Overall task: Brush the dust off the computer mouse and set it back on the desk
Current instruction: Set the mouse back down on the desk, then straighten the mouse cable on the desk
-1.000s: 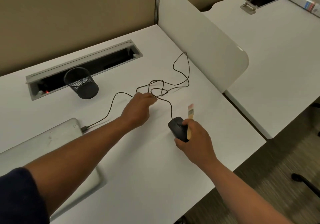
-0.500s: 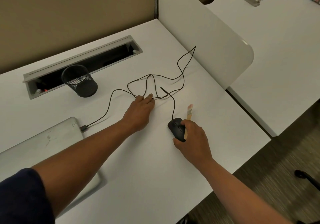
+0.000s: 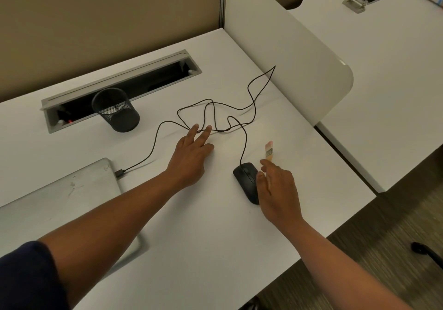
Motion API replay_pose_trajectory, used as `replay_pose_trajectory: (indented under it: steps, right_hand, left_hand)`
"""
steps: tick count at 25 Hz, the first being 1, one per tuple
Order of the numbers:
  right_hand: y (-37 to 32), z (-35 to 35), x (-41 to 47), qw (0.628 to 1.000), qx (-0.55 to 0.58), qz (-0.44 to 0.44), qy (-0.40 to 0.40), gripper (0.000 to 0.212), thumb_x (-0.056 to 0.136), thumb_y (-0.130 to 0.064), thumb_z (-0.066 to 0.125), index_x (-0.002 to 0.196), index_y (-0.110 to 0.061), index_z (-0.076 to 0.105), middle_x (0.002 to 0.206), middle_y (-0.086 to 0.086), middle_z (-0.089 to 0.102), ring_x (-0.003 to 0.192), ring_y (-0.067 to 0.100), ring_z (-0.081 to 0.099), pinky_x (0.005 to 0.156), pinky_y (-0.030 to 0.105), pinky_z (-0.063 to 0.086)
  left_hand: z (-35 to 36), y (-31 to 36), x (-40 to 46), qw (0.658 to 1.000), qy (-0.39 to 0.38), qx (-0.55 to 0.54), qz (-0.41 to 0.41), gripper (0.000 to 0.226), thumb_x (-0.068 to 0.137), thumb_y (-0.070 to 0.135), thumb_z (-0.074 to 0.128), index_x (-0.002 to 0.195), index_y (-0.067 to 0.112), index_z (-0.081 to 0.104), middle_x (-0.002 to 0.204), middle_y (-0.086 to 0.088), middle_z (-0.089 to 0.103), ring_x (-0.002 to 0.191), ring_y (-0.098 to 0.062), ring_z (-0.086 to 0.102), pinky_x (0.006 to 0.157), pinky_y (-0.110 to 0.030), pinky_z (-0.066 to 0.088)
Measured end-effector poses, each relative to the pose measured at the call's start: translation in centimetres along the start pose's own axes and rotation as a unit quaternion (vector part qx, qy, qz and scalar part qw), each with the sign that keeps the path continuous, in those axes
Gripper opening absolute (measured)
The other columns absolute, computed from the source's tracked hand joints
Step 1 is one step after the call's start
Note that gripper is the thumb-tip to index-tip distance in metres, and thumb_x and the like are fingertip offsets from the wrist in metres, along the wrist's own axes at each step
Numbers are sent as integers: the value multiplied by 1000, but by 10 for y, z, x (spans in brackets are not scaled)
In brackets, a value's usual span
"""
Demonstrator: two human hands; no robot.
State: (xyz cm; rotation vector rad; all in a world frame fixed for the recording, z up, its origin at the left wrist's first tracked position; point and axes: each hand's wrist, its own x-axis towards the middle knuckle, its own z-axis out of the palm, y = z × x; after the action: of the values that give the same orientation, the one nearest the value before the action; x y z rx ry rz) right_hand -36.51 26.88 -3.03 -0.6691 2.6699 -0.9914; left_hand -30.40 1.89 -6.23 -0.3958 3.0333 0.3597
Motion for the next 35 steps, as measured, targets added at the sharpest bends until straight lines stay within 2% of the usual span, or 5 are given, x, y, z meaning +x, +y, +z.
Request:
replay_pose_trajectory:
  steps: [4,13,20,28,35]
  right_hand:
    - [-6,-11,0,997,69,4,46,42,108,-30,40,150,-27,34,95,-1,63,84,21,59,72,39,52]
    - [-92,-3,35,980,182,-80,-30,4,106,-18,55,107,-21,57,79,7,63,63,15,49,62,33,44]
    - [-193,39,81,962,231,-123,-76,14,98,-15,69,100,-29,70,78,-7,67,66,7,55,61,18,46]
    - [-277,106,125,957,87,-230,-153,13,101,-18,56,106,-19,68,80,-7,63,68,7,53,57,12,38]
    - [-300,155,150,925,-155,-290,-192,21,99,-31,52,108,-21,68,90,1,66,94,22,59,77,39,55]
  left_hand:
    - [-4,3,-12,999,13,-39,5,59,90,-13,54,143,13,60,173,-10,23,162,-36,13,124,-51,26]
    - [-48,-60,-59,983,120,-71,-122,55,90,-10,63,143,3,59,155,-19,53,145,-42,47,117,-55,40]
    - [-88,-128,-77,903,235,-237,-270,100,88,28,84,164,16,22,170,-9,25,156,-31,23,125,-51,25]
    - [-100,-188,-58,881,215,-307,-289,142,70,41,97,165,34,-8,167,-2,33,155,-26,27,123,-56,27]
    - [-91,-209,-46,889,219,-310,-257,135,72,47,94,167,32,-1,160,7,47,152,-20,29,120,-50,20]
